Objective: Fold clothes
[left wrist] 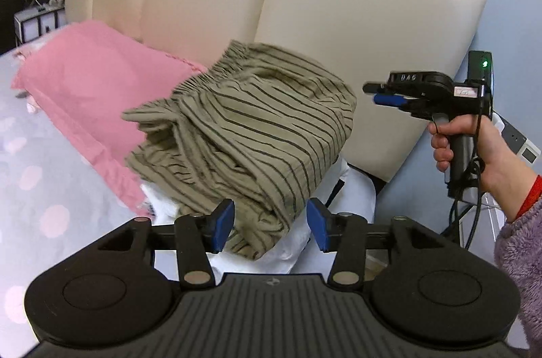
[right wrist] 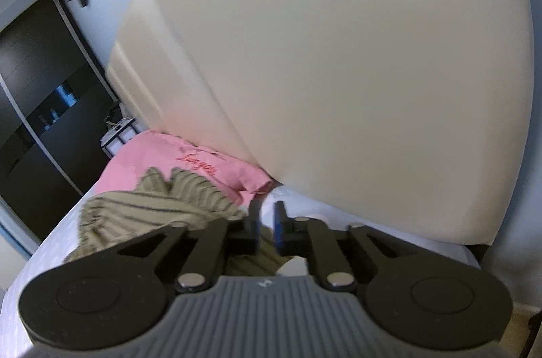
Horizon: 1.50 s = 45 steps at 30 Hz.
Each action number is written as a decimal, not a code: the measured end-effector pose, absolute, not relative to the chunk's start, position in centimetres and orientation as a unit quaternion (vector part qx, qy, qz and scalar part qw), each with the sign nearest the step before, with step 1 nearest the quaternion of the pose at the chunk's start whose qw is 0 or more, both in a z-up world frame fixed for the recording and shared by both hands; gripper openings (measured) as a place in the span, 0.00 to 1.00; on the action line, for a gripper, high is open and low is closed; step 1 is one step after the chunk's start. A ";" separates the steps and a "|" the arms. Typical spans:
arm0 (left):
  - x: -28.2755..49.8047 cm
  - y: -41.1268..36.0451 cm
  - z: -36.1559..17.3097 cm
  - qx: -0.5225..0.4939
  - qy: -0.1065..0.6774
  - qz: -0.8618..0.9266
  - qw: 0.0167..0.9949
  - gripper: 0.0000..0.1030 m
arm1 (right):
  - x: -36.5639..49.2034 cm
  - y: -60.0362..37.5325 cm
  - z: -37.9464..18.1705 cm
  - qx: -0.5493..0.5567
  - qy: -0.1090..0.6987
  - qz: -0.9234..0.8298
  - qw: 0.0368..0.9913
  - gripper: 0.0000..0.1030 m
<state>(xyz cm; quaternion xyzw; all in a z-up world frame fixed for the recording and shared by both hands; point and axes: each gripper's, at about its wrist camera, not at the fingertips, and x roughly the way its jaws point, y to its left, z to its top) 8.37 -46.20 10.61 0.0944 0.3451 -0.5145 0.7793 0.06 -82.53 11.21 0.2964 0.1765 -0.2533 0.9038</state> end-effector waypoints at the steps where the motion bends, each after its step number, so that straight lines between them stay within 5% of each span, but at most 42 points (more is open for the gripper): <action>1: 8.2 -45.4 11.1 0.093 0.343 -0.512 0.782 0.44 | -0.5 -81.9 11.9 0.290 0.172 -0.246 0.909 0.41; 9: 5.6 -36.6 15.3 0.088 0.301 -0.457 0.832 0.54 | -0.2 -73.1 18.5 0.242 0.149 -0.163 0.945 0.43; 13: 3.4 -30.7 16.5 0.085 0.279 -0.415 0.862 0.56 | 0.6 -65.7 21.2 0.208 0.148 -0.094 0.962 0.65; 18: 1.3 -22.5 16.4 0.068 0.262 -0.358 0.894 0.66 | 1.0 -55.6 23.4 0.149 0.158 -0.016 0.976 0.68; 21: 0.4 -17.7 15.9 0.055 0.254 -0.315 0.913 0.68 | 1.1 -49.2 23.2 0.114 0.170 0.007 0.979 0.78; 33: -1.8 -2.3 10.7 -0.014 0.218 -0.141 0.966 0.74 | -2.1 -29.0 17.6 0.087 0.164 0.098 0.978 0.81; 45: -3.5 3.6 4.9 -0.052 0.252 -0.038 0.966 0.74 | -5.9 -17.4 5.7 0.018 0.167 0.045 0.985 0.89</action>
